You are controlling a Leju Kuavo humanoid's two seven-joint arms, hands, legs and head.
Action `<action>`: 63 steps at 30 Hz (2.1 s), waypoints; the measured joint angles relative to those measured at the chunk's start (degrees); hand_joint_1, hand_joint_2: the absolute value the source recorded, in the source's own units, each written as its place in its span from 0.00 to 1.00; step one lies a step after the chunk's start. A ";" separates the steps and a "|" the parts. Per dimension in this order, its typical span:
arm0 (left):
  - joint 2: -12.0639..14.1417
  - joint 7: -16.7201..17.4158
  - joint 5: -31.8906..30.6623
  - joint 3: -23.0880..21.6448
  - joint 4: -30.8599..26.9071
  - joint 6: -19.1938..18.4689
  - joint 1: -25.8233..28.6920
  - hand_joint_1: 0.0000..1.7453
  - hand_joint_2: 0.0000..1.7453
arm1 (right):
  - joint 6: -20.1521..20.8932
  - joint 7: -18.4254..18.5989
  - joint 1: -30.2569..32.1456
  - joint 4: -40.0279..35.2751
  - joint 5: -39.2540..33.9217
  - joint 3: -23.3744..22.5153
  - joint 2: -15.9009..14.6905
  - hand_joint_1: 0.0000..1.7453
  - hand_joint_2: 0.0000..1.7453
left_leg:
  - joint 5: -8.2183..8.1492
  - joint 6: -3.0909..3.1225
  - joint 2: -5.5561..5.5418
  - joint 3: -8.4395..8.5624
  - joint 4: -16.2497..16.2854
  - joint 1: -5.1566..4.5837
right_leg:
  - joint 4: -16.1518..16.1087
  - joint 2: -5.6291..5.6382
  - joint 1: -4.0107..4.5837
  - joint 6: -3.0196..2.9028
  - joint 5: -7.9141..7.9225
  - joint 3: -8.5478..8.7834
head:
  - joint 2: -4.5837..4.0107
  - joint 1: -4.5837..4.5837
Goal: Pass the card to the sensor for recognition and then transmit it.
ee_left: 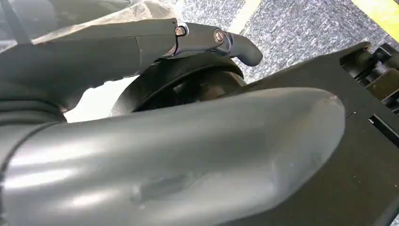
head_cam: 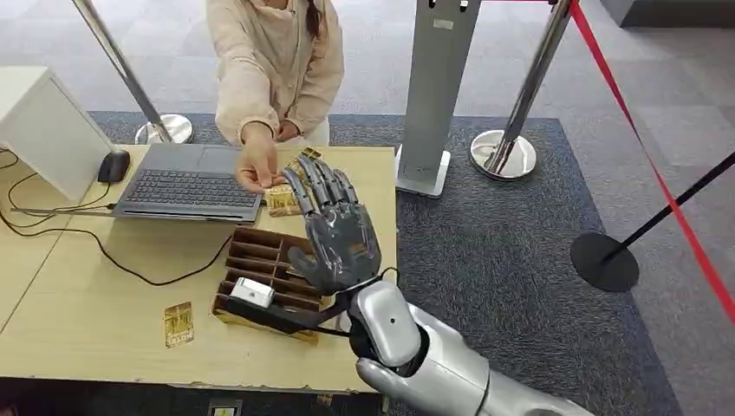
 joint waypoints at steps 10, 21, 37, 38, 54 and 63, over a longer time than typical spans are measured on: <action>-0.26 0.09 -0.35 -0.04 0.15 0.24 0.00 0.00 0.00 | -1.53 -0.87 -1.61 4.18 -1.18 0.37 2.60 0.00 1.00 | 0.01 0.00 0.00 0.00 0.00 -0.01 | 0.00 0.00 0.00 0.00 0.00 0.01 | 0.00 0.00; -0.33 0.09 -0.52 -0.02 0.20 0.35 0.00 0.00 0.00 | -3.54 -1.01 -3.65 8.18 -2.71 1.12 4.94 0.00 1.00 | 0.01 0.00 -0.01 0.00 0.00 -0.01 | 0.00 0.00 0.00 0.00 0.00 0.00 | 0.00 -0.02; -0.46 -0.07 -0.39 -0.02 0.44 0.57 0.03 0.00 0.00 | -6.43 -1.97 -4.50 12.09 -6.23 1.70 7.45 0.05 1.00 | 0.01 0.00 -0.01 0.00 0.00 0.00 | 0.00 0.00 0.00 0.00 0.00 0.00 | -0.02 0.00; -0.46 -0.13 -0.29 -0.02 0.44 0.68 0.04 0.00 0.00 | -6.69 -2.05 -4.50 12.26 -6.95 1.70 7.56 0.13 1.00 | 0.01 0.00 0.00 0.00 0.00 0.00 | 0.00 0.00 0.00 0.00 0.00 0.00 | 0.00 0.00; -0.50 -1.27 1.22 0.04 0.44 1.99 0.36 0.00 0.00 | -10.71 -3.48 -4.51 16.26 -11.30 1.66 8.65 1.00 1.00 | 0.01 0.00 0.00 0.01 0.00 -0.01 | 0.00 0.00 0.00 0.00 0.00 0.00 | 0.00 0.00; -0.52 -1.53 1.40 0.09 0.46 2.12 0.43 0.00 0.00 | -10.78 -3.19 -4.48 17.33 -11.76 1.66 8.65 1.00 1.00 | 0.01 0.00 0.00 0.01 0.00 -0.01 | 0.00 0.00 0.00 0.00 0.00 0.00 | 0.00 0.00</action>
